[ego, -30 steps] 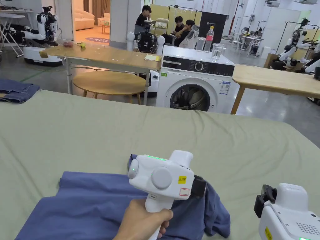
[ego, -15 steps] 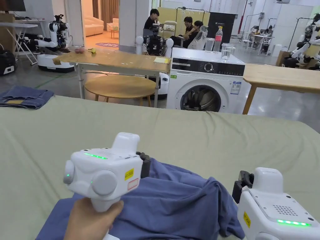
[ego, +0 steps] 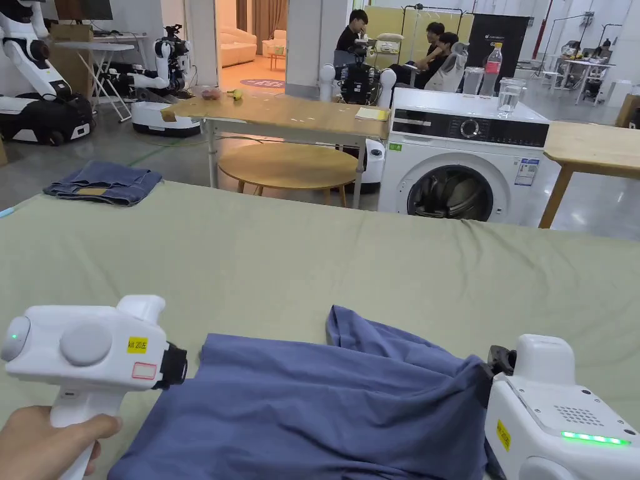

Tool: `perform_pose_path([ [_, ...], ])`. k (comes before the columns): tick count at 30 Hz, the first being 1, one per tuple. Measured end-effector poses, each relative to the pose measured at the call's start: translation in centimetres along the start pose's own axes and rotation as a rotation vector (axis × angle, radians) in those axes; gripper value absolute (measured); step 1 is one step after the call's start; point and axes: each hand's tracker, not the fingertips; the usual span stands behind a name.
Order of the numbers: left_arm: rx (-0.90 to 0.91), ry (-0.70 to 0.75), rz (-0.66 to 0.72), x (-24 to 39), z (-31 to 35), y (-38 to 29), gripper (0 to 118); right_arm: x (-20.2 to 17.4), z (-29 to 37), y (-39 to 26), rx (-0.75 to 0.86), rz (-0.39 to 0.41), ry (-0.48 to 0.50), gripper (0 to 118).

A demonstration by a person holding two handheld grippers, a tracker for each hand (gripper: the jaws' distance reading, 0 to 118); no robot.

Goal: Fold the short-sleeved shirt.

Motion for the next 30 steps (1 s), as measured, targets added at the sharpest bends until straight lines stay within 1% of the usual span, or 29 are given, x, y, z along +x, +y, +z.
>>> perform_pose_path([
  [1, -0.022, -0.005, 0.009, -0.5, -0.4, -0.4, 36, 0.1, -0.2, -0.1, -0.006, 0.0, -0.001, 0],
  [3, -0.086, 0.005, 0.03, -1.8, -2.2, -1.1, 60, 0.3, -0.2, -0.5, -0.017, 0.002, -0.004, 0],
  [4, -0.112, 0.034, 0.04, -2.0, -2.9, -1.7, 64, 0.5, -0.2, -0.7, -0.022, 0.004, -0.007, 0],
  [9, -0.292, 0.156, -0.005, -2.1, -7.3, -4.9, 64, 1.8, -0.3, -1.4, -0.05, 0.001, -0.027, 0],
  [10, -0.245, 0.141, -0.024, -1.9, -7.3, -5.6, 64, 2.2, -0.3, -1.5, -0.055, -0.002, -0.032, 0],
  [11, -0.181, 0.158, -0.05, -1.3, -6.4, -6.0, 63, 2.7, -0.2, -1.6, -0.06, -0.004, -0.038, 0],
  [13, -0.182, 0.176, -0.093, -0.5, -6.6, -6.1, 54, 3.5, -0.2, -1.8, -0.071, -0.012, -0.054, 0],
  [14, -0.167, 0.168, -0.116, -0.1, -6.0, -6.4, 44, 4.0, -0.2, -1.8, -0.077, -0.019, -0.062, 0],
  [16, -0.15, 0.145, -0.117, 0.2, -5.9, -6.5, 8, 5.0, -0.3, -1.9, -0.093, -0.034, -0.074, 0],
  [17, -0.133, 0.131, -0.108, 0.2, -5.8, -6.4, 1, 5.5, -0.4, -1.9, -0.103, -0.038, -0.079, 0],
  [19, -0.12, 0.09, -0.056, -0.4, -5.6, -6.3, 0, 6.5, -0.6, -1.8, -0.127, -0.037, -0.09, 0],
  [21, -0.083, 0.061, -0.039, -0.7, -5.0, -6.2, 0, 7.5, -1.1, -1.7, -0.166, -0.031, -0.101, 0],
  [22, -0.089, 0.05, -0.032, -0.8, -4.6, -6.0, 0, 7.9, -1.5, -1.7, -0.197, -0.027, -0.101, 3],
  [23, -0.078, 0.049, -0.031, -0.8, -4.3, -5.9, 0, 8.4, -2.1, -1.7, -0.258, -0.016, -0.089, 9],
  [25, -0.065, 0.037, -0.031, -0.7, -4.0, -5.5, 0, 9.1, -3.5, -2.2, -0.363, -0.026, -0.051, 43],
  [26, -0.054, 0.035, -0.03, -0.3, -3.5, -5.4, 0, 9.4, -4.4, -2.6, -0.436, -0.031, -0.024, 56],
  [27, -0.053, 0.031, -0.031, -0.2, -3.4, -5.2, 0, 9.6, -5.1, -3.3, -0.467, -0.051, -0.003, 60],
  [30, -0.046, 0.025, -0.033, 0.1, -3.4, -5.1, 0, 9.2, -7.7, -5.8, -0.577, -0.042, 0.0, 60],
])
